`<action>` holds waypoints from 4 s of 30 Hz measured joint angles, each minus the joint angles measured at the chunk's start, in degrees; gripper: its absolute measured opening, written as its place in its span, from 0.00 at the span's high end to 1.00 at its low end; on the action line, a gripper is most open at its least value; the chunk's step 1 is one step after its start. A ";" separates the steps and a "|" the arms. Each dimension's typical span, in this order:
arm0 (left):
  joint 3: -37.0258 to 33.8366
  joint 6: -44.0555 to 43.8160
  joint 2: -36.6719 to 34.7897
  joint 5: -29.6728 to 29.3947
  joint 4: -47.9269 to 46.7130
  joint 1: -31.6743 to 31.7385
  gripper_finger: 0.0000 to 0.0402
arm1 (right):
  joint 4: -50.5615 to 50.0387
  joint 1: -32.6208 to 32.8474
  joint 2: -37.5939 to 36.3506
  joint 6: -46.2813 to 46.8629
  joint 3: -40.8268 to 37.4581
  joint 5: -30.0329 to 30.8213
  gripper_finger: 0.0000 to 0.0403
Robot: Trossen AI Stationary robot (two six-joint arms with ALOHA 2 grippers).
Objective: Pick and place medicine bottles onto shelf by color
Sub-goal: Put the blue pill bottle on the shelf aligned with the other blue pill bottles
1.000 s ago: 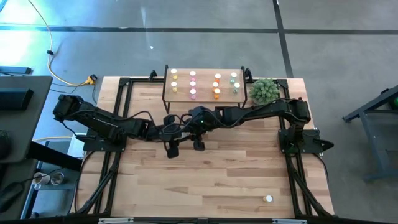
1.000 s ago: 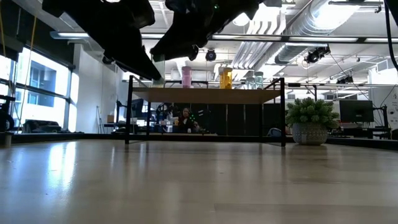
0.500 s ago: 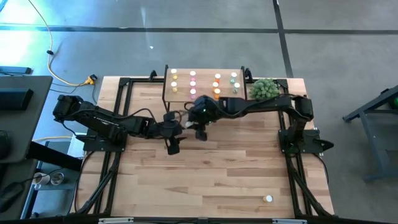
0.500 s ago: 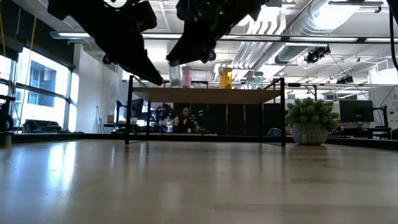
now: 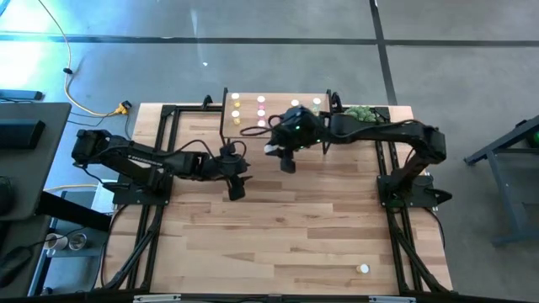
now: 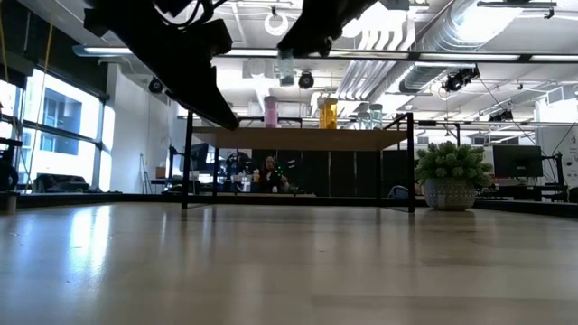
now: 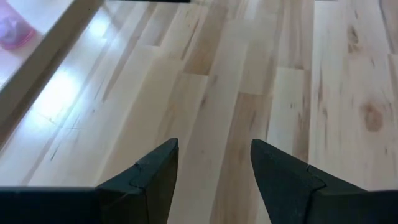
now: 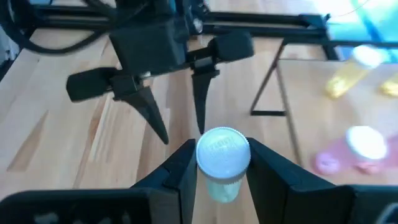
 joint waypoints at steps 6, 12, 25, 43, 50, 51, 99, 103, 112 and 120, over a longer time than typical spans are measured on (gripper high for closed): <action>0.00 -1.01 0.00 0.06 0.00 0.66 0.53 | -6.04 -0.54 -5.70 -1.11 0.00 9.12 0.74; 0.00 -1.54 0.00 0.96 -0.02 0.82 0.52 | -15.48 -0.55 -10.19 -1.60 0.00 14.94 0.74; 0.00 -2.16 0.00 1.33 0.00 0.82 0.52 | -5.24 -3.40 -26.99 5.86 -23.05 15.54 0.74; 0.00 -2.58 0.00 1.31 0.07 0.86 0.52 | 13.31 -9.99 -39.27 12.36 -41.07 20.12 0.74; 0.00 -2.58 0.00 1.35 0.07 0.86 0.52 | 13.50 -11.48 -34.92 14.32 -41.09 19.90 0.74; 0.00 -2.58 0.00 1.35 0.07 0.86 0.52 | 13.53 -11.83 -34.41 14.48 -41.09 19.90 0.74; 0.00 -2.10 0.00 1.59 -0.68 0.84 0.52 | 13.70 -14.38 -30.84 18.40 -40.92 18.89 0.68; 0.00 -2.05 0.00 1.57 -0.68 0.84 0.52 | 13.87 -14.38 -30.84 18.37 -40.92 18.90 0.68; 0.00 -2.11 0.00 1.57 -0.67 0.84 0.52 | 14.06 -14.38 -30.85 18.37 -40.92 18.90 0.67; 0.00 -2.14 0.00 1.57 -0.66 0.84 0.52 | 13.83 -14.38 -30.88 18.32 -40.83 18.91 0.67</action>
